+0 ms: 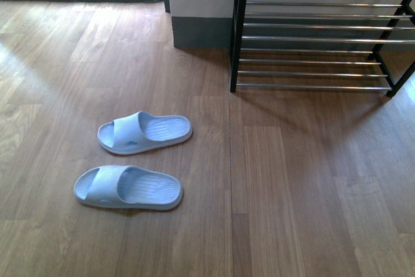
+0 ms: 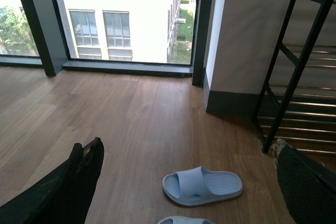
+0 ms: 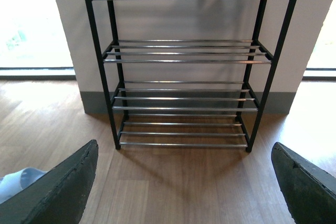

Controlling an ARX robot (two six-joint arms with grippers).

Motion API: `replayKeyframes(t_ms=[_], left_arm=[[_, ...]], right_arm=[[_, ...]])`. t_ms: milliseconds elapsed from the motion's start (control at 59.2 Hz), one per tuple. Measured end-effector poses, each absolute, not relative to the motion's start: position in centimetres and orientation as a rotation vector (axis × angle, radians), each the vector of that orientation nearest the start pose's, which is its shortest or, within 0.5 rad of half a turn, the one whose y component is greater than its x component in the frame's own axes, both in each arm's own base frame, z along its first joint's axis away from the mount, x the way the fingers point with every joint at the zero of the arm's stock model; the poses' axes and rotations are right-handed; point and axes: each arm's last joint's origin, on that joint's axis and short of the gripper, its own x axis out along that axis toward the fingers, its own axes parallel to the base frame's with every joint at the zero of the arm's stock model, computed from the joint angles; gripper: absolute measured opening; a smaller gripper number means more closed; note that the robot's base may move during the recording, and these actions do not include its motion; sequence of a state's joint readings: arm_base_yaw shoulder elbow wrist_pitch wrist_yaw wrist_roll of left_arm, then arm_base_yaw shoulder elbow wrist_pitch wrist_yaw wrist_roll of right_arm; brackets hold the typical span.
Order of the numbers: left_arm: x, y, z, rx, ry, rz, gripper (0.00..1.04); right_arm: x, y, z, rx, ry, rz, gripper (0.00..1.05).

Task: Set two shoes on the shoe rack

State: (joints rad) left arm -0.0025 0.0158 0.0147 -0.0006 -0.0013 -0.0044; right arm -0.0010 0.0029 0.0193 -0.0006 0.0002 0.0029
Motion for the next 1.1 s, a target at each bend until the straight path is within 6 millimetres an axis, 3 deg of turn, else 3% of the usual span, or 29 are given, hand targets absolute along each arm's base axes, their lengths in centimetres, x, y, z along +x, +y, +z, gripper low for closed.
replayKeyframes(t_ms=[625,778,896,963,1099], left_arm=[[9.8,0.0,16.7,-0.004,0.001,-0.001,0.95],[9.8,0.0,16.7,-0.004,0.001,-0.002,0.95],[9.8,0.0,16.7,-0.004,0.001,-0.001,0.95],[9.8,0.0,16.7,-0.004,0.001,-0.002,0.95],[9.8,0.0,16.7,-0.004,0.001,-0.001,0.95]], right_arm=[[9.7,0.0,17.0,0.003,-0.016,-0.001,0.96],[10.3,0.7,16.8,0.009,0.155,0.104,0.96],[12.3,2.8,18.3,-0.017,0.179,0.231,0.96],[14.7,5.0,19.0,-0.048,0.197,0.342,0.96],[20.9,10.7,16.3,-0.148,0.314,0.481,0.96]])
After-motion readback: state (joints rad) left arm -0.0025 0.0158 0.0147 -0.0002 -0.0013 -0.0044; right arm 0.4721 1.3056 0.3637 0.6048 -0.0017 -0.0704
